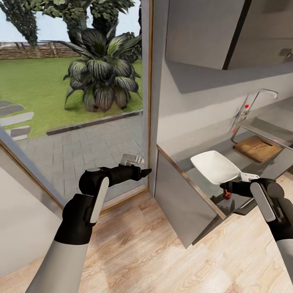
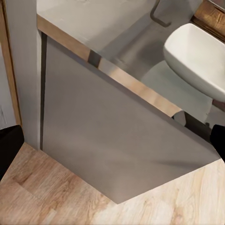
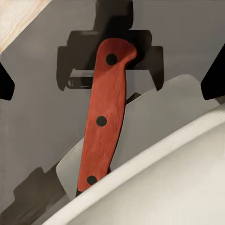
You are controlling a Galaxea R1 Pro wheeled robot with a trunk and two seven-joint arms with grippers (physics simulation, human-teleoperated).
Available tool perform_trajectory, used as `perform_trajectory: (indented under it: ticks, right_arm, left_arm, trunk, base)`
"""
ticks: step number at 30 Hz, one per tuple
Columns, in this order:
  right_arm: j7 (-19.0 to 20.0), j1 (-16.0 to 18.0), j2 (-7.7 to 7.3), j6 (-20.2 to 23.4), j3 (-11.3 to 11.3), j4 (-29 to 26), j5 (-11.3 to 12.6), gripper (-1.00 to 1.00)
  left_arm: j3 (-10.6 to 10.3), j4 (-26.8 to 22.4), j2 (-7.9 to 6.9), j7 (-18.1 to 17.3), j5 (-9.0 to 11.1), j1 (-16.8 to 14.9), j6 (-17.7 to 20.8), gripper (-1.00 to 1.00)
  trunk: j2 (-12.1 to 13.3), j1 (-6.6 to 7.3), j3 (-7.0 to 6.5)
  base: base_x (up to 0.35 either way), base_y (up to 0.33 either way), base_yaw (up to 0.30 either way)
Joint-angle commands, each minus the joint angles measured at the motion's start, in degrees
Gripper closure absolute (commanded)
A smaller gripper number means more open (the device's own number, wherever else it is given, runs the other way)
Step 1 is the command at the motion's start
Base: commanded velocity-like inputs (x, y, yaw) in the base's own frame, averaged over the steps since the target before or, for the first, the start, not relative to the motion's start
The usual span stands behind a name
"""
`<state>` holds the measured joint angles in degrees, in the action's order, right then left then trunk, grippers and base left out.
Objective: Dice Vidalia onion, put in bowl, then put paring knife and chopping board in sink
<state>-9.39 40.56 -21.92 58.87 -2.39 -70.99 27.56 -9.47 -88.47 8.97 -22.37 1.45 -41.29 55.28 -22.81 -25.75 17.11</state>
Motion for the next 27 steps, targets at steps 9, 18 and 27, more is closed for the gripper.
perform_trajectory:
  ticks: [9,18,27]
  right_arm:
    - [-0.54,0.05,-0.02,0.19,0.02,-0.03,0.57,-1.00]
    - [-0.54,0.05,-0.03,0.19,0.00,-0.03,0.54,-1.00]
    - [-0.54,0.05,-0.02,0.19,0.02,-0.03,0.49,-1.00]
  left_arm:
    - [0.06,-0.04,0.02,-0.04,0.13,-0.09,0.35,-1.00]
    - [0.05,-0.04,0.02,-0.04,0.13,-0.09,0.35,-1.00]
    - [0.05,-0.04,0.01,-0.04,0.13,-0.07,0.40,-1.00]
  trunk:
    - [-0.11,-0.03,0.11]
    - [-0.11,-0.03,0.63]
    - [-0.11,-0.03,0.89]
  base:
    - [0.000,0.000,0.000]
    - [0.000,0.000,0.000]
    - [0.000,0.000,0.000]
